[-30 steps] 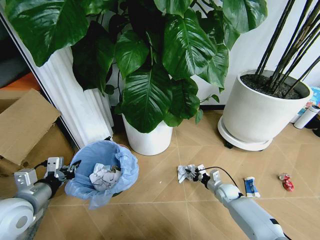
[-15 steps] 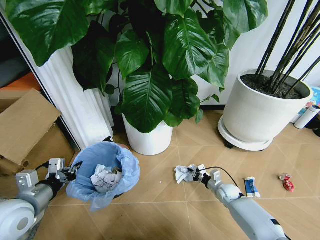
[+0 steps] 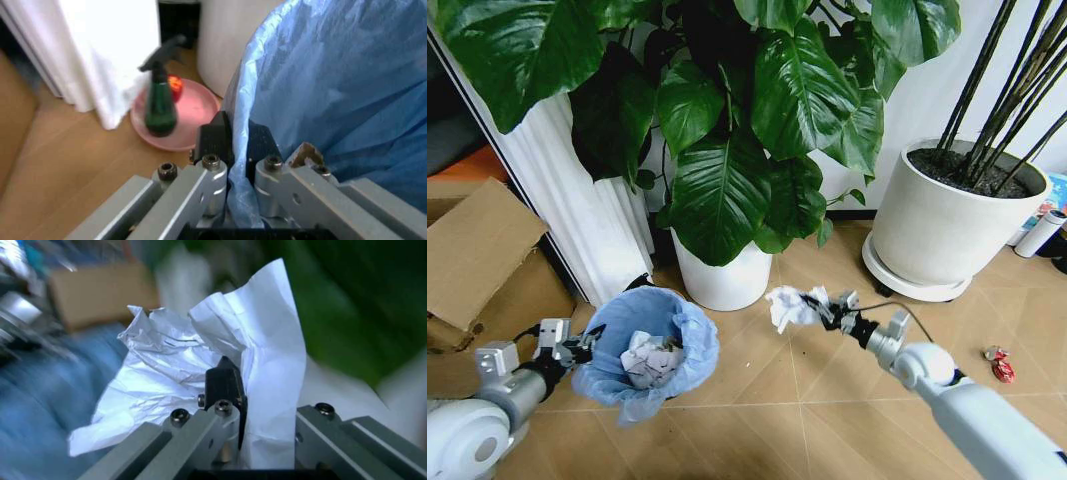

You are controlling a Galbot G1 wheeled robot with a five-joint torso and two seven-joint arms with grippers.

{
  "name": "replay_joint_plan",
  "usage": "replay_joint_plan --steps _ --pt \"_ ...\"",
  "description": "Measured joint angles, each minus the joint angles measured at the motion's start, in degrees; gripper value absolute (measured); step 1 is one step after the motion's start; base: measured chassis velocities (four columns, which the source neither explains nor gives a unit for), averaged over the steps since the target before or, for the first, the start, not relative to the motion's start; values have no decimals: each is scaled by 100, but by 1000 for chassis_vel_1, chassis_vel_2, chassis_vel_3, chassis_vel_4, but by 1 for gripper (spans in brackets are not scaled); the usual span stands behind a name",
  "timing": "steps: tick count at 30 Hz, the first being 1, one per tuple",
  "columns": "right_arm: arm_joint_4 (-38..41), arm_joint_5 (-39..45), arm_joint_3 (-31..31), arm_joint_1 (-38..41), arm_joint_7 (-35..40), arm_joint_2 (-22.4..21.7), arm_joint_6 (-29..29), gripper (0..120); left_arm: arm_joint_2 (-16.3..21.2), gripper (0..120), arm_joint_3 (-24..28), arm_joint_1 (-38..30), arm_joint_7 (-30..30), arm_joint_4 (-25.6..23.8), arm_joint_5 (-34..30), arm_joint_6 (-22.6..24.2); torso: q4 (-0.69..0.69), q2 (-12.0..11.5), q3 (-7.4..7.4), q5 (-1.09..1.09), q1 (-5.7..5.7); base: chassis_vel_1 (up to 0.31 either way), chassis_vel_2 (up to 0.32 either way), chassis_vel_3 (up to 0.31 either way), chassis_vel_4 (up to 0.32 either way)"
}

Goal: Pick up the trash bin and place the garbage on the floor into it.

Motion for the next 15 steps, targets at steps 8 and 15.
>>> replay_joint_plan --steps 8,15 --pt "462 430 -817 1075 -616 7 274 0 211 0 335 -179 30 120 1 -24 0 0 1 0 0 0 0 0 0" --pt "9 574 -2055 2149 -743 339 284 0 359 0 457 -330 66 232 -66 -50 3 0 1 -2 1 0 0 0 0"
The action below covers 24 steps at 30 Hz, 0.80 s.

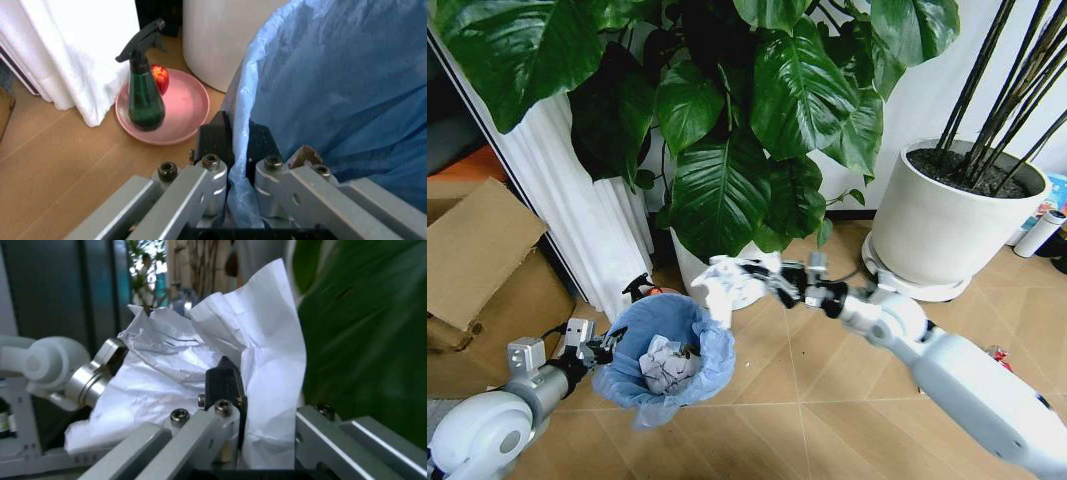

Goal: Pick up the trash bin and place the garbage on the floor into it.

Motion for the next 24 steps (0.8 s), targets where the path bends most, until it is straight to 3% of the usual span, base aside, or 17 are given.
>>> replay_joint_plan --steps 6,24 --pt "-285 41 -725 332 61 242 -82 0 67 0 6 -40 39 14 -61 -10 -1 0 0 1 0 0 0 0 0" --pt "-1097 77 -1693 996 9 800 -139 0 189 0 135 -78 49 -32 -177 19 -2 0 -1 0 0 0 0 0 0"
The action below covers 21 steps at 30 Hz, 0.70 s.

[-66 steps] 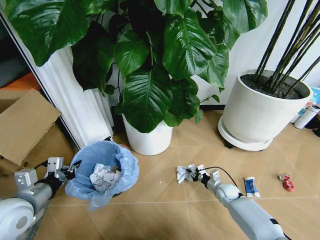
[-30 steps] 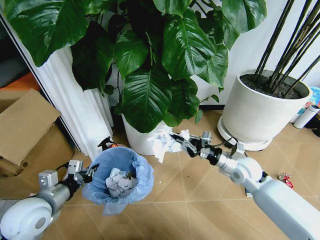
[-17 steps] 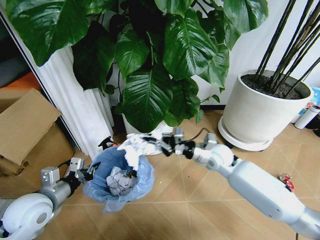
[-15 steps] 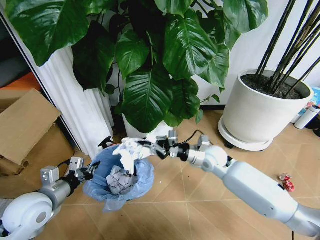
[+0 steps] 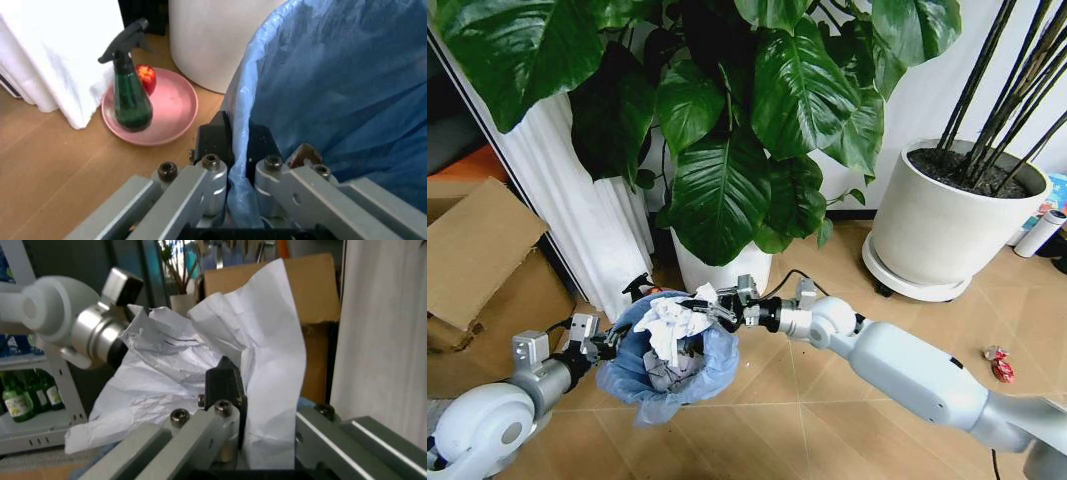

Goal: Pick up the trash bin and place the garbage on the floor into it.

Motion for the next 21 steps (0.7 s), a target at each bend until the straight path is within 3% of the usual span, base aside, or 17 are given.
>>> replay_joint_plan --steps 9,11,13,21 --pt "-110 -56 -41 141 20 3 -225 26 25 0 -88 91 -13 -75 -80 88 0 0 0 1 0 0 0 0 0" --pt "-80 -53 -26 138 28 -38 -239 38 36 0 -101 95 -55 -98 -131 131 0 0 0 1 0 0 0 0 0" --pt "-62 -50 -14 129 29 -56 -251 40 42 0 -106 99 -74 -108 -148 150 -1 0 0 1 0 0 0 0 0" --pt "106 -30 166 -37 21 -281 -309 73 145 0 -154 200 -329 -183 -294 338 0 0 0 2 0 0 0 0 0"
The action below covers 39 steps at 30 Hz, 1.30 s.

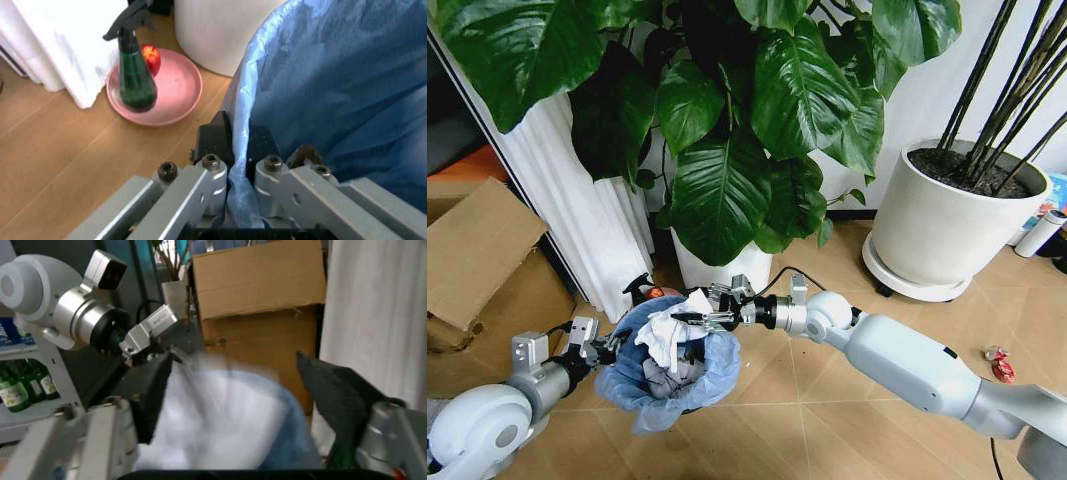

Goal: Pick up the trash bin and place the garbage on the floor into it.

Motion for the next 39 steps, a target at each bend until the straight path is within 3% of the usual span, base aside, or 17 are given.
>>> replay_joint_plan --steps 7,16,18,23,27,30,33,35,36,39 --pt "166 9 53 -108 -6 -183 -56 97 244 0 126 36 -219 -51 -229 96 -1 0 0 0 0 0 0 0 0" --pt "290 73 101 -63 6 -296 -46 100 444 0 207 -1 -225 -51 -267 87 0 0 0 1 0 0 0 0 0" --pt "405 155 565 -376 321 -490 -125 100 415 0 160 -1 -212 -59 -260 74 1 0 0 2 0 0 0 0 0" --pt "554 141 1016 -821 1267 -776 -339 100 325 0 126 6 -197 -53 -222 66 1 0 -1 -1 0 0 0 0 0" --pt "703 -76 2255 -2291 2701 -1146 -677 100 146 0 50 -4 -159 -55 -144 61 -1 0 -1 0 0 0 0 0 0" --pt "704 -223 2672 -2813 2930 -1236 -712 100 85 0 15 3 -119 -58 -82 54 -4 0 0 8 0 0 0 0 0" --pt "673 -471 3108 -3362 3143 -1304 -659 100 -65 0 -141 124 -85 -125 4 44 -8 0 -1 -3 0 0 0 0 0" --pt "668 -584 3451 -3796 3242 -1284 -594 100 -192 0 -271 212 -84 -193 76 27 2 0 -1 8 -1 0 0 0 0" --pt "668 -584 3451 -3796 3242 -1284 -594 100 -192 0 -271 212 -84 -193 76 27 2 0 -1 8 -1 0 0 0 0" --pt "786 -861 4218 -4632 3397 -1129 -562 100 -253 0 -294 114 -107 -200 75 19 1 0 -1 2 -1 0 0 0 0"
